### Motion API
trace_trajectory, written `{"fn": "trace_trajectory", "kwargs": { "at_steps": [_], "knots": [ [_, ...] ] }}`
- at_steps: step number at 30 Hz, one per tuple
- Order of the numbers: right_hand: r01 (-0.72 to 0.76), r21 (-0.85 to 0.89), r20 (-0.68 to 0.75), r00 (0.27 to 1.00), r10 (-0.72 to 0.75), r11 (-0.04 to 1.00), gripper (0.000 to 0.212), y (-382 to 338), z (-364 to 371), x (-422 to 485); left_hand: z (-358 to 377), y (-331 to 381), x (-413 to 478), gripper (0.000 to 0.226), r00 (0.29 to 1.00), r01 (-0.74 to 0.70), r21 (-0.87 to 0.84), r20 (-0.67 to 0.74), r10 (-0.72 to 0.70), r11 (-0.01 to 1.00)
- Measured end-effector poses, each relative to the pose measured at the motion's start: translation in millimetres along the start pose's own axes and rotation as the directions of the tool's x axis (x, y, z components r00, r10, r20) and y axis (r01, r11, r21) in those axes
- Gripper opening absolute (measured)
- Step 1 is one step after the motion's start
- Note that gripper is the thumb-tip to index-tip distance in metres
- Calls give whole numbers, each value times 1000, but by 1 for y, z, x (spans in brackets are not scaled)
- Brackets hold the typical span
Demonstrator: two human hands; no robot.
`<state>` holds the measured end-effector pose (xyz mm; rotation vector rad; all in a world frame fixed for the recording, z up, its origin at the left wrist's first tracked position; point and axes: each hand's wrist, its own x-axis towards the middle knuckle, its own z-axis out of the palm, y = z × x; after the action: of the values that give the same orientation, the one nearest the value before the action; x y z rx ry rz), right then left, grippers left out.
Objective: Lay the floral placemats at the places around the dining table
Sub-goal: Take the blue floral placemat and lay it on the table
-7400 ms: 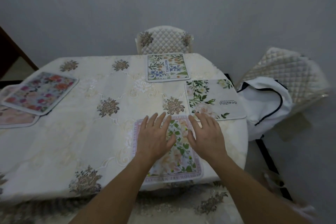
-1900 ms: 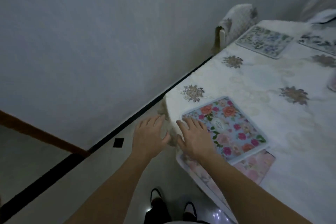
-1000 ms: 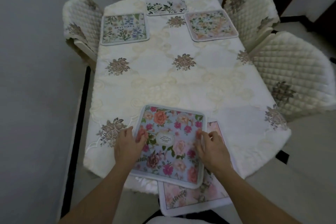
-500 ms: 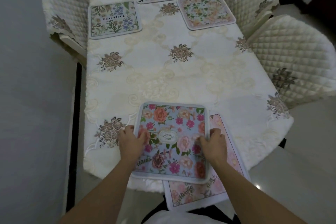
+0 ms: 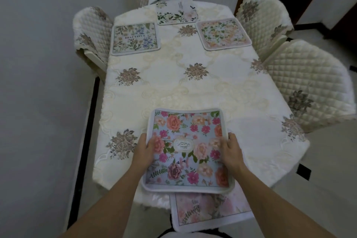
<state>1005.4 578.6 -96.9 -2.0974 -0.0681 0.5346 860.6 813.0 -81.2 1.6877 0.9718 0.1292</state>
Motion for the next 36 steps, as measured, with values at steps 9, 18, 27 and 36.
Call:
{"fn": "trace_trajectory", "kwargs": {
  "at_steps": [9, 18, 27, 36],
  "knots": [
    [124, 21, -97, 988, -121, 992, 25, -50, -69, 9, 4, 74, -10, 27, 985, -174, -4, -7, 174, 985],
    [144, 49, -206, 970, -131, 988, 25, -35, -136, -1, 58, 106, -22, 28, 967, -250, -28, 36, 251, 968],
    [1, 89, -510, 859, 45, 996, 24, 28, -219, -46, 161, 147, -37, 25, 876, -371, -75, 302, 375, 926],
    [-165, 260, -741, 598, 306, 951, 25, 109, -297, -143, 289, 167, -94, 27, 655, -424, -132, 639, 404, 896]
  ]
}}
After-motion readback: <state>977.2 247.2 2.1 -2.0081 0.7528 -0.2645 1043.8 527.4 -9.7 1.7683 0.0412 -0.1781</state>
